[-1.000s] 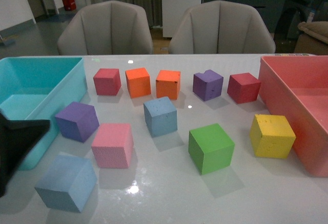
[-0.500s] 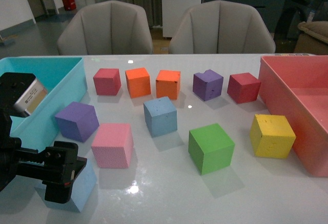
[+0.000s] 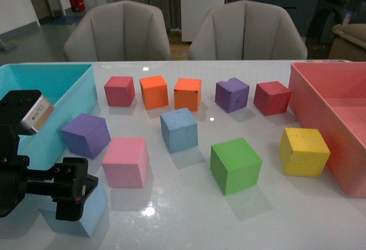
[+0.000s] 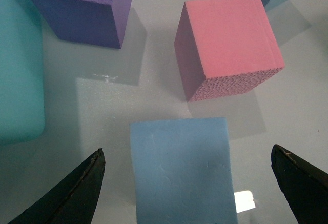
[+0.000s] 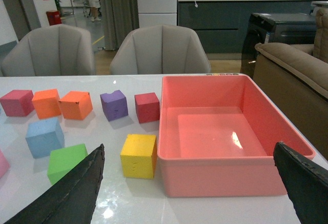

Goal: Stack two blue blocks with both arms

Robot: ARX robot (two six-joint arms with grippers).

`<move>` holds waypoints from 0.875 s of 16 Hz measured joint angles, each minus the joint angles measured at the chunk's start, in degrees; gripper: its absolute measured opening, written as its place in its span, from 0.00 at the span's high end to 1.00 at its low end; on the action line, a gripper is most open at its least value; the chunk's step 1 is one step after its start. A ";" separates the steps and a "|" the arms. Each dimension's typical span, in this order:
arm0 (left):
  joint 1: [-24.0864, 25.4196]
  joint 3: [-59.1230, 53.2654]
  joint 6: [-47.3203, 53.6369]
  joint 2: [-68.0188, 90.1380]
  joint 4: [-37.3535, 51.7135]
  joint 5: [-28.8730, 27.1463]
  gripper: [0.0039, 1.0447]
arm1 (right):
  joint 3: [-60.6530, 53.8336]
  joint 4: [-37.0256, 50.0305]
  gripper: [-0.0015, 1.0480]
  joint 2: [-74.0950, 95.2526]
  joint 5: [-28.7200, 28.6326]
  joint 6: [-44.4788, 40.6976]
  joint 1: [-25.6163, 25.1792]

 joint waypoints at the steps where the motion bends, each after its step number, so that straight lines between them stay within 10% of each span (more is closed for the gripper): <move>1: -0.20 0.09 0.00 0.79 0.24 0.00 0.06 | 0.00 0.02 0.06 0.00 0.00 0.00 0.00; 10: -1.73 0.33 0.90 9.27 4.09 -2.97 0.07 | 0.00 0.02 0.06 0.00 0.00 0.00 0.00; 14: -1.86 0.35 0.90 5.07 1.20 -3.04 0.47 | 0.00 0.00 0.06 0.00 0.00 0.00 0.00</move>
